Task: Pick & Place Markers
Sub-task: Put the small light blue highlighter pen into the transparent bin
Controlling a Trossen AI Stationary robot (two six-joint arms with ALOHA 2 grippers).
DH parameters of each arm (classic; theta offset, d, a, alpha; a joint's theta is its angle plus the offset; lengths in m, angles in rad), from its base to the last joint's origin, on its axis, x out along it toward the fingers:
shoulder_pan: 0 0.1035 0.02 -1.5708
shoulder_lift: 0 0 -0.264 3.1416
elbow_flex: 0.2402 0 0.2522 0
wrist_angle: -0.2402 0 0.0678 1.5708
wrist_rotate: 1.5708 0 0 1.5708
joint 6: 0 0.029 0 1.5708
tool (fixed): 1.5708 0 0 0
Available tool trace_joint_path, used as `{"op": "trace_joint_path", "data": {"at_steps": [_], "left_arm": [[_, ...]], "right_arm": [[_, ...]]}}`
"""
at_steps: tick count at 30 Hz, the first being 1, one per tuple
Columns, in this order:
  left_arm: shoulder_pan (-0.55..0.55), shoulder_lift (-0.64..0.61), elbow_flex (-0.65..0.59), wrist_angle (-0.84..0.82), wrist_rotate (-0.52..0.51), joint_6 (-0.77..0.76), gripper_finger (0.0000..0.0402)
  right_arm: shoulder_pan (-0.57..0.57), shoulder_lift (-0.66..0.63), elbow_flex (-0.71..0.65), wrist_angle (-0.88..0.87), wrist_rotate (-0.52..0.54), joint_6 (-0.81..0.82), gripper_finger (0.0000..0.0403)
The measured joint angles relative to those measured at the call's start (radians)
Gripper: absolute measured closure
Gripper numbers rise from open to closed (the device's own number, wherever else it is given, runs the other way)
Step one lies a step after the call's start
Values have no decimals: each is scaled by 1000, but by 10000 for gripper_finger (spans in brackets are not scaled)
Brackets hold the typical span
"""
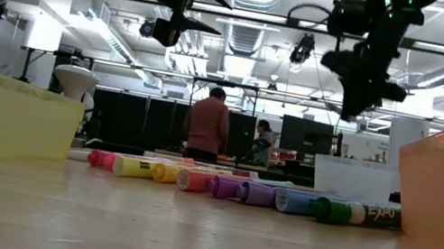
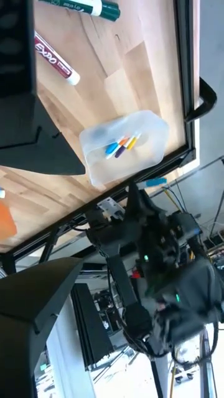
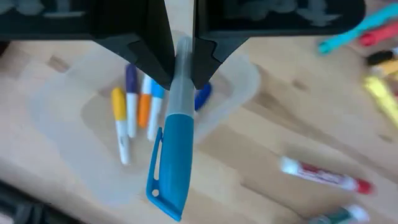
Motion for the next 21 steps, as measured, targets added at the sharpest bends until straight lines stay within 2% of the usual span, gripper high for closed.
{"op": "trace_joint_path", "data": {"at_steps": [5,12,21], "left_arm": [[0,0,0,-21,5,1,181],[-1,0,0,-149,26,25,181],[0,0,-1,-377,6,84,181]], "right_arm": [[-40,16,-125,44,-9,-21,376],[-117,32,-293,188,-141,-4,365],[-125,33,-322,230,-147,1,360]]}}
